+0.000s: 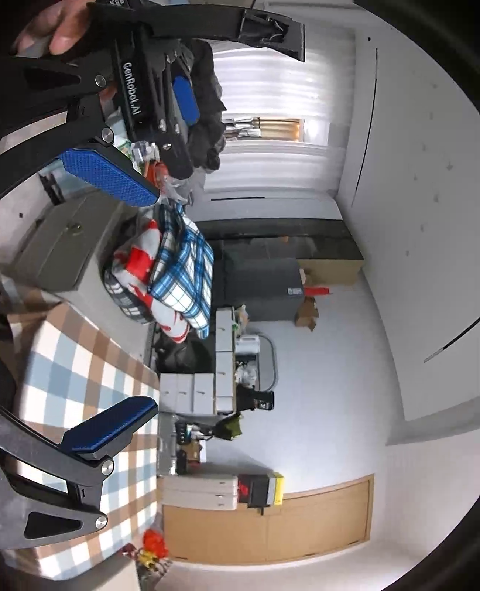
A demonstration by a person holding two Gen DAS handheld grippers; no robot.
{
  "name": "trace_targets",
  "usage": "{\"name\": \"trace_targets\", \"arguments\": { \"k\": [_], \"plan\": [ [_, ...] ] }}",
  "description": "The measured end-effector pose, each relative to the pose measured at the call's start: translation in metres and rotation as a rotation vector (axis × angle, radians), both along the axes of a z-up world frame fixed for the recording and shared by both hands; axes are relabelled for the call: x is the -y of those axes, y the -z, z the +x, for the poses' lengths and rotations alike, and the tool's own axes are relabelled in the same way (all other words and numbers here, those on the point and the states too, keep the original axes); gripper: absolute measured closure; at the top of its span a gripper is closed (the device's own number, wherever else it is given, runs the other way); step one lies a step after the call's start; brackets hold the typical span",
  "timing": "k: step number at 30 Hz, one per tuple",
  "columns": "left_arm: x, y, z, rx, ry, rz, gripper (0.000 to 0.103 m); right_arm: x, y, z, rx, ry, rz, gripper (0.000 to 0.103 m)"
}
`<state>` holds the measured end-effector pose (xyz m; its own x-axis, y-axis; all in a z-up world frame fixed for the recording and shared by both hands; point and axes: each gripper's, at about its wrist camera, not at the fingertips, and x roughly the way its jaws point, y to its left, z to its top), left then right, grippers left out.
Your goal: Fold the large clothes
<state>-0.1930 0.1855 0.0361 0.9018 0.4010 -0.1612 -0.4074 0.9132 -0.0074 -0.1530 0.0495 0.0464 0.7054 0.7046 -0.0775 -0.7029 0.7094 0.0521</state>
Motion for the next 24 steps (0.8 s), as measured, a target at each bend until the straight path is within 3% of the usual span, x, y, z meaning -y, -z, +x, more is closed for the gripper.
{"name": "trace_targets", "arguments": {
  "k": [6, 13, 24],
  "plan": [
    [0.001, 0.004, 0.000, -0.005, 0.039, -0.005, 0.001, -0.001, 0.002, -0.005, 0.009, -0.012, 0.022, 0.000],
    [0.012, 0.011, -0.004, -0.020, 0.027, 0.027, 0.001, -0.003, 0.003, -0.006, 0.001, -0.019, 0.024, 0.000],
    [0.016, 0.008, -0.006, -0.024, 0.021, 0.004, 0.001, -0.003, 0.003, -0.011, 0.021, -0.018, 0.029, 0.000]
  ]
}}
